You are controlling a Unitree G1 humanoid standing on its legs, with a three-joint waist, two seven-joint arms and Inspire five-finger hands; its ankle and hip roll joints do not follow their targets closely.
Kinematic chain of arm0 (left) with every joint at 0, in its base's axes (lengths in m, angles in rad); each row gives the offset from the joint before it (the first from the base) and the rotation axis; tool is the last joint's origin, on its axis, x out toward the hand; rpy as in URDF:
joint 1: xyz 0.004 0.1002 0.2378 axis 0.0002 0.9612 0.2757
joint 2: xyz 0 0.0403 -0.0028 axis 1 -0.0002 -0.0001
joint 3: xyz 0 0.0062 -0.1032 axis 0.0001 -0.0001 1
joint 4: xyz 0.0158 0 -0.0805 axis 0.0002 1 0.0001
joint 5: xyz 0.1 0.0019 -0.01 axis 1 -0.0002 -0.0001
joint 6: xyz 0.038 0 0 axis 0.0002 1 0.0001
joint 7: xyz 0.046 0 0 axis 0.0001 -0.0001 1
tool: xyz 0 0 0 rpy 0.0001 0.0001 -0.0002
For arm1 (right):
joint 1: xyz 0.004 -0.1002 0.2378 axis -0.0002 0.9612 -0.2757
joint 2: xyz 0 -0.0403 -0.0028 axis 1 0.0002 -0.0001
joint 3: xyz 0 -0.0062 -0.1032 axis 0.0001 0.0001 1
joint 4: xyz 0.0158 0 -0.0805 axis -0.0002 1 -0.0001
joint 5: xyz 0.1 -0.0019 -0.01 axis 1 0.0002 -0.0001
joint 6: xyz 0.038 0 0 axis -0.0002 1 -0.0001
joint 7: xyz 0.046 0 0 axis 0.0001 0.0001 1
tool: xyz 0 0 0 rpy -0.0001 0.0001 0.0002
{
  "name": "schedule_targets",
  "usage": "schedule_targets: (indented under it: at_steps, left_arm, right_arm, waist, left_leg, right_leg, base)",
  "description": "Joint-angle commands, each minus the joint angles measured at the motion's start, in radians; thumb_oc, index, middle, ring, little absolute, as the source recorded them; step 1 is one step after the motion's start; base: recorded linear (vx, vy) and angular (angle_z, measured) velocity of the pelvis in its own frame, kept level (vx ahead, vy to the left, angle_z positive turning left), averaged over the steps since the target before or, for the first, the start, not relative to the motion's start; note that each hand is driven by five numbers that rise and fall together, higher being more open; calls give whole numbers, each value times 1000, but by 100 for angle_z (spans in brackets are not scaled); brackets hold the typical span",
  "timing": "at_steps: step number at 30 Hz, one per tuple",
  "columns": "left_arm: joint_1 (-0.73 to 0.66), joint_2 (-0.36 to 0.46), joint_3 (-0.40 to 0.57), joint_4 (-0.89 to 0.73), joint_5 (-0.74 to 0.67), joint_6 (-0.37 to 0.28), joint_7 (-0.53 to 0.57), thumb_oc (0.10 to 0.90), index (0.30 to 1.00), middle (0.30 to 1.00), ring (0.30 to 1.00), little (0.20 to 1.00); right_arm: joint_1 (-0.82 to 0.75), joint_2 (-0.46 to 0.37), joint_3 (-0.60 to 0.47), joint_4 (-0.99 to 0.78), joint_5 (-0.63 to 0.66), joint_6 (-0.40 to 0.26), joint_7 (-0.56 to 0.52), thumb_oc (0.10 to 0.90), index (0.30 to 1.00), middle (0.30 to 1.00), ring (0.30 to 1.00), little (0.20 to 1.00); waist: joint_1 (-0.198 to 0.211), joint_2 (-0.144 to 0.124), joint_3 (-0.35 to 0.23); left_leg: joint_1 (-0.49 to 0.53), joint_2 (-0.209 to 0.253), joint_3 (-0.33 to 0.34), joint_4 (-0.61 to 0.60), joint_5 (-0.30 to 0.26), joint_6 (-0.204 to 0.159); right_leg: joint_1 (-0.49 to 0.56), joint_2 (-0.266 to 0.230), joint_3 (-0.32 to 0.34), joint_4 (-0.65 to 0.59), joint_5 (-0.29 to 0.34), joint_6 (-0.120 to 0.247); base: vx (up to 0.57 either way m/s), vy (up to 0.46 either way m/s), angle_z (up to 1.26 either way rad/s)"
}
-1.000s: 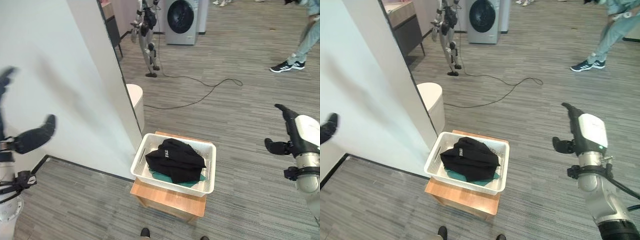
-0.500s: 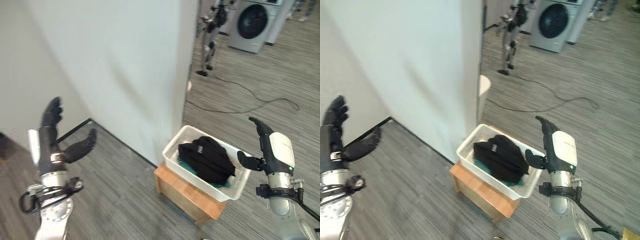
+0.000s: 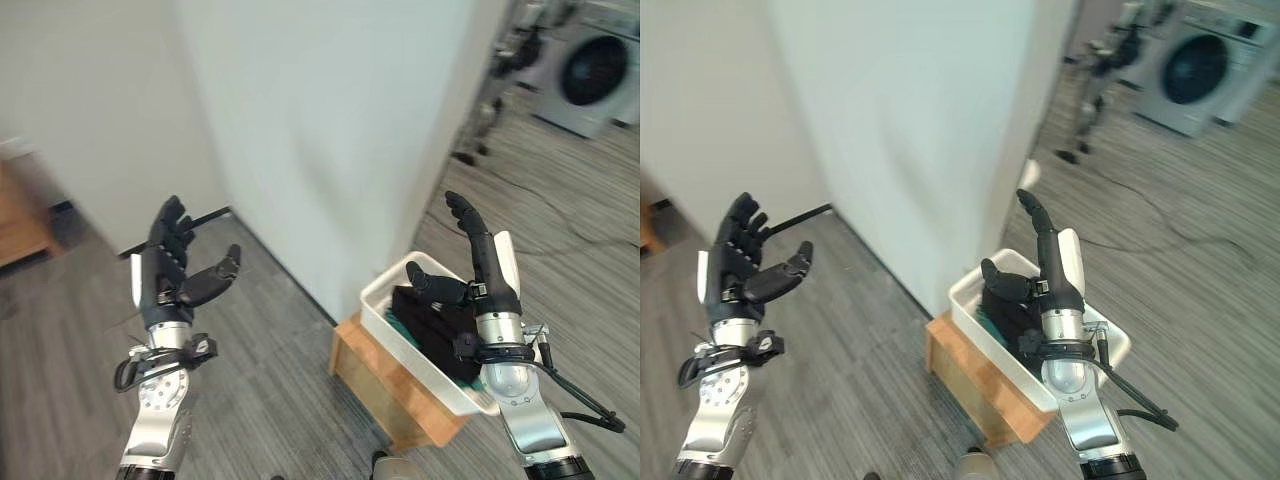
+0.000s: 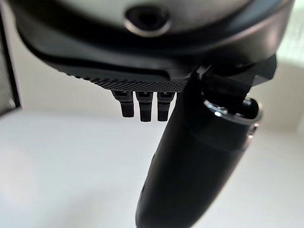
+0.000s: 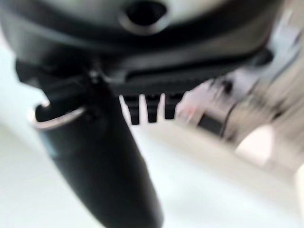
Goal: Pick up bed clothes into laundry basket.
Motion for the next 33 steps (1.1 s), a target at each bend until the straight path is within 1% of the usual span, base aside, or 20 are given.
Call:
schedule_targets:
  at_steps: [1,6,8,9,11,12,14,15,16,17,18,19,21,23,24,25,27,28,30,33]
  left_arm:
    - [-20,67,64,-117,-83,-94,-48,800,900,900,900,900]
    - [55,24,90,-106,-111,-98,-31,800,900,900,900,900]
    - [57,13,95,-103,-121,-99,-29,800,900,900,900,900]
    - [61,-5,97,-105,-129,-108,-17,800,900,900,900,900]
    - [71,-20,104,-103,-160,-112,-29,800,900,900,900,900]
    - [71,-20,104,-103,-160,-112,-30,800,900,900,900,900]
    - [103,-11,94,-102,-198,-89,-74,800,900,900,900,900]
    - [112,-10,98,-104,-199,-84,-86,800,900,900,900,900]
    - [112,2,99,-103,-195,-76,-97,800,900,900,900,900]
    - [108,16,106,-114,-185,-69,-99,800,900,900,900,900]
    - [116,20,111,-127,-190,-67,-104,800,900,900,900,900]
    - [114,26,124,-137,-169,-52,-106,800,900,900,900,900]
    - [73,44,126,-138,-142,-54,-100,800,900,900,900,900]
    - [71,45,126,-137,-142,-54,-100,800,900,900,900,900]
    - [-4,54,85,-127,-128,-43,-99,800,900,900,900,900]
    - [-33,51,44,-107,-111,-35,-90,800,900,900,900,900]
    - [-35,52,44,-106,-109,-35,-88,800,900,900,900,900]
    - [-17,55,48,-96,-109,-24,-90,800,900,900,900,900]
    - [-5,64,59,-91,-114,-17,-95,800,900,900,900,900]
    - [9,94,81,-64,-109,0,-97,800,900,900,900,900]
  right_arm:
    - [-187,39,11,-168,72,-135,8,800,900,900,900,900]
    - [-272,42,114,-164,140,-163,59,800,900,900,900,900]
    - [-287,36,118,-151,150,-169,59,800,900,900,900,900]
    - [-307,26,123,-136,175,-169,56,800,900,900,900,900]
    - [-310,2,116,-119,175,-169,50,800,900,900,900,900]
    - [-310,2,116,-119,175,-169,50,800,900,900,900,900]
    - [-314,10,106,-131,175,-157,57,800,900,900,900,900]
    - [-306,16,101,-130,181,-157,66,800,900,900,900,900]
    - [-297,15,90,-127,189,-162,72,800,900,900,900,900]
    - [-284,8,73,-121,192,-162,83,800,900,900,900,900]
    - [-276,8,69,-119,200,-161,81,800,900,900,900,900]
    - [-262,17,52,-124,227,-148,87,800,900,900,900,900]
    - [-251,28,28,-119,221,-157,93,800,900,900,900,900]
    - [-252,29,27,-118,221,-157,93,800,900,900,900,900]
    - [-244,60,9,-91,245,-154,82,800,900,900,900,900]
    - [-230,86,-2,-67,279,-160,77,800,900,900,900,900]
    - [-232,86,-3,-64,282,-163,79,800,900,900,900,900]
    - [-205,119,-2,-61,336,-165,93,800,900,900,900,900]
    - [-197,127,0,-58,347,-163,97,800,900,900,900,900]
    - [-173,154,17,-39,390,-163,109,800,900,900,900,900]
  waist:
    - [49,-41,-77]
    - [116,-27,-48]
    - [119,-24,-34]
    - [131,-26,4]
    - [104,-33,12]
    - [105,-32,11]
    - [86,-34,7]
    - [81,-32,-4]
    - [74,-31,-11]
    - [53,-30,-21]
    - [44,-21,-28]
    - [40,-17,-42]
    - [26,-33,-43]
    - [25,-35,-43]
    - [-10,-57,-30]
    - [-52,-74,-11]
    - [-50,-76,-14]
    - [-53,-58,4]
    - [-48,-46,10]
    - [-40,-36,24]
  left_leg:
    - [-42,22,-13,-33,-80,7]
    - [-95,65,-38,-23,-15,-50]
    - [-115,73,-52,-16,2,-64]
    - [-172,95,43,36,34,-68]
    - [-166,171,301,67,28,-57]
    - [-167,172,301,67,28,-57]
    - [-131,220,464,169,-9,-59]
    - [-96,224,478,172,-48,-69]
    - [-74,245,527,187,-50,-68]
    - [-48,293,615,181,-30,-69]
    - [-25,311,645,130,-4,-72]
    - [-42,273,593,111,4,-77]
    - [-38,239,578,76,5,-58]
    - [-38,235,578,73,6,-57]
    - [-6,182,548,22,-18,-16]
    - [-7,147,499,-17,-17,2]
    - [-24,149,523,-12,1,12]
    - [-42,147,461,-18,18,3]
    - [-57,153,434,-20,34,-3]
    - [-87,150,337,-29,45,-14]
  right_leg:
    - [93,-16,-13,-120,-101,-22]
    - [176,-1,-113,-262,-69,-52]
    - [193,6,-143,-281,-71,-58]
    - [206,-5,-219,-289,-78,-61]
    - [194,-22,-323,-282,-69,-55]
    - [193,-21,-322,-282,-68,-56]
    - [194,-30,-441,-278,-60,-67]
    - [204,-38,-472,-278,-72,-72]
    - [209,-44,-522,-275,-80,-83]
    - [217,-48,-589,-263,-86,-91]
    - [222,-47,-627,-261,-83,-94]
    - [248,-48,-635,-260,-80,-88]
    - [231,-86,-669,-149,-80,-74]
    - [228,-90,-669,-142,-84,-73]
    - [150,-160,-636,75,-40,-47]
    - [80,-166,-515,177,2,0]
    - [62,-173,-531,183,17,-8]
    - [39,-133,-416,174,6,14]
    - [46,-129,-395,157,7,6]
    - [59,-110,-272,133,-43,-3]
  base:
    - [-156,-338,77]
    - [-128,-272,55]
    - [-191,-108,53]
    - [-336,-59,111]
    - [-360,-55,150]
    - [-224,-46,191]
    - [-296,-54,143]
    - [-239,-28,55]
    - [-118,33,68]
    - [-151,30,186]
    - [15,151,328]
    - [112,153,330]
    - [90,170,215]
    - [20,86,105]
    - [16,115,81]
    - [-45,114,156]
    - [-83,15,232]
    - [-14,6,186]
    - [-19,-29,104]
    - [-36,-143,121]
